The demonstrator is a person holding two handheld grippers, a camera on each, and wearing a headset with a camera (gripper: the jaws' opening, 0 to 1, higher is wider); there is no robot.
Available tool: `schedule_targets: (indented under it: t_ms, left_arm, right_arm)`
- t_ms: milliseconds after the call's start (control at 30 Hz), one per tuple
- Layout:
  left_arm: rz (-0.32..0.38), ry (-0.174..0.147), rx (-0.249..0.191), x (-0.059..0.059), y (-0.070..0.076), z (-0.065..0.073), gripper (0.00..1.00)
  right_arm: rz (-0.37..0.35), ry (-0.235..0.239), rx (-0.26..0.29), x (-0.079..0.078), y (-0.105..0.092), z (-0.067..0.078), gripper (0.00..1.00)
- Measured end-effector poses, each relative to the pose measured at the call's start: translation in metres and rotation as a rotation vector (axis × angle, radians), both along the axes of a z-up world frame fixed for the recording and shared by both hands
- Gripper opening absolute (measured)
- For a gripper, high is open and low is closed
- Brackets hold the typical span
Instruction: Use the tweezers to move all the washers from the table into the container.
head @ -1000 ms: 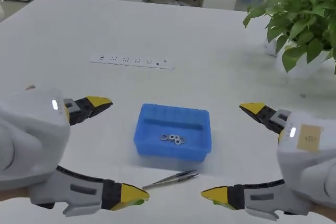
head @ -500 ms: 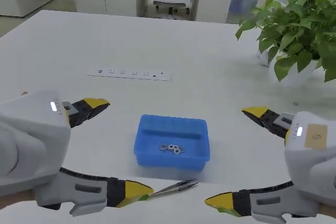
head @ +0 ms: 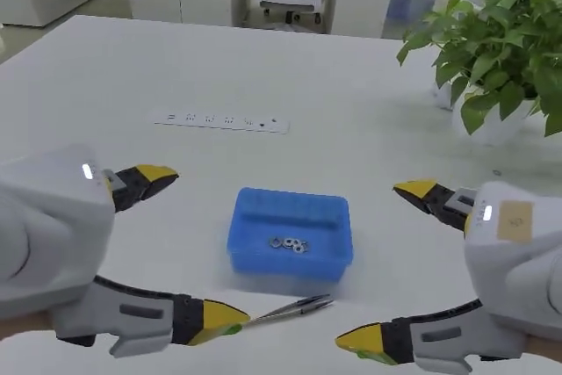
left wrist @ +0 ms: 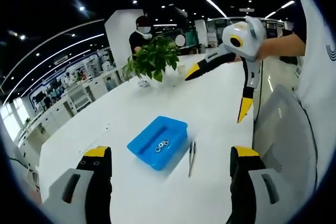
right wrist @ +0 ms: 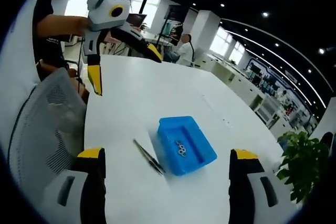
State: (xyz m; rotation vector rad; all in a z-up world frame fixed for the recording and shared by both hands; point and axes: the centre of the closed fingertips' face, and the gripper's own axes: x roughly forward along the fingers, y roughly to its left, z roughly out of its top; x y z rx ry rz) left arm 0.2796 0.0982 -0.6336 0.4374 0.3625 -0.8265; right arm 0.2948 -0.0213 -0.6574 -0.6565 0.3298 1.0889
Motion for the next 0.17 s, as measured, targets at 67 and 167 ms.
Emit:
schedule_targets:
  t_ms: [67, 167]
  left_arm:
    - [-0.002, 0.006, 0.006, -0.0025, 0.0005, -0.0016, 0.99]
    - [0.008, 0.016, 0.014, -0.0041, 0.0024, -0.0043, 0.99]
  right_arm:
    - [0.001, 0.005, -0.018, -0.0018, -0.0024, -0.0039, 0.98]
    - [0.002, 0.013, -0.01, -0.0042, -0.0036, -0.0043, 0.98]
